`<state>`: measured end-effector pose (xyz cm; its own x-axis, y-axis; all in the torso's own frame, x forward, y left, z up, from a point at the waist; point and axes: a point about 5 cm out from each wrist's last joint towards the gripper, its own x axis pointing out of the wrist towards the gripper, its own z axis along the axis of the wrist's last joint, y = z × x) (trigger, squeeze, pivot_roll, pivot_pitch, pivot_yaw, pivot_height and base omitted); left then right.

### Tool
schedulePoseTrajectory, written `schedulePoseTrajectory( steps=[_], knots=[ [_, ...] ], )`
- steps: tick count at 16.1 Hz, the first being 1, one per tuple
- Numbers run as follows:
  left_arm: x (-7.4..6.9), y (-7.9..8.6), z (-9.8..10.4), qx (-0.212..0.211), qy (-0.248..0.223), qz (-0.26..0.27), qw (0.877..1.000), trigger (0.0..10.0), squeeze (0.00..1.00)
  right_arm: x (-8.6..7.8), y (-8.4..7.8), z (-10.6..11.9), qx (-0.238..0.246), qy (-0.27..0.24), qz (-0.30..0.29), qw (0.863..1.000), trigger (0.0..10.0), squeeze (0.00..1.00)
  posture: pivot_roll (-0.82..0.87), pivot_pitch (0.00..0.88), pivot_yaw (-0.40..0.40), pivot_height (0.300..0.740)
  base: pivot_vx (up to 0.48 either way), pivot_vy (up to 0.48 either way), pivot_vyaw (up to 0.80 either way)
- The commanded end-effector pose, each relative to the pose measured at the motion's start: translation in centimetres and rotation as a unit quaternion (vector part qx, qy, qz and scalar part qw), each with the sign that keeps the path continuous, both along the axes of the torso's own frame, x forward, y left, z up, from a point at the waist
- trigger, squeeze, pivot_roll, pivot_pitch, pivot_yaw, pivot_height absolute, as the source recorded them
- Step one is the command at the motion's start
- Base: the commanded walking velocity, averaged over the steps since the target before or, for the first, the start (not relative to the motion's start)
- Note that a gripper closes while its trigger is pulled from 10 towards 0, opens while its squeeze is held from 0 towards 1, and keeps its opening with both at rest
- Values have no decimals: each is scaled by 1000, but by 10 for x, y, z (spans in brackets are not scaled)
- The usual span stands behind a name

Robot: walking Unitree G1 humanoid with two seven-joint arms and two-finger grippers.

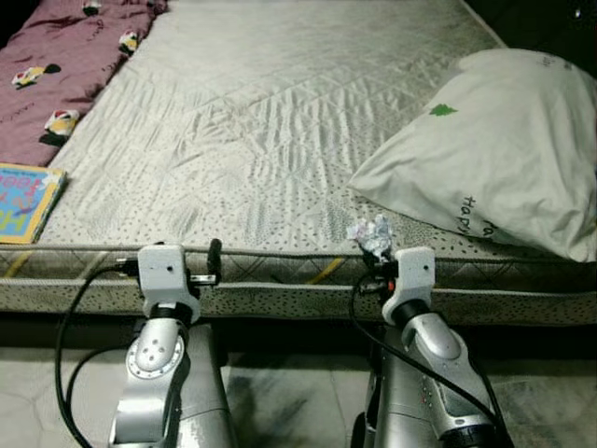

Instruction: Clean up the room

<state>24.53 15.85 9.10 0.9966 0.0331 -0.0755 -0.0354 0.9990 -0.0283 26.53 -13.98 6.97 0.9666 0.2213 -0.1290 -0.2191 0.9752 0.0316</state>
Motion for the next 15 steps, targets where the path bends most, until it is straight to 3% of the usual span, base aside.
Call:
schedulePoseTrajectory(
  steps=[1,5,10,15],
  knots=[
    [2,3,0,-21,-8,-5,1000,10000,0,5,-2,13,-1,-30,0,1000,10000,0,-40,0,31,494,0,0,0],
    [0,9,1,-10,-12,-9,1000,10000,0,3,2,30,29,-55,22,998,10000,0,-29,0,25,494,0,0,0],
    [-20,14,0,-17,2,8,1000,10000,0,1,-4,43,61,-59,-4,996,10000,0,-12,0,22,544,0,0,0],
    [-13,11,6,-15,-8,5,1000,10000,0,9,-1,50,61,-63,0,996,10000,0,-12,0,14,609,0,0,0]
  ],
)
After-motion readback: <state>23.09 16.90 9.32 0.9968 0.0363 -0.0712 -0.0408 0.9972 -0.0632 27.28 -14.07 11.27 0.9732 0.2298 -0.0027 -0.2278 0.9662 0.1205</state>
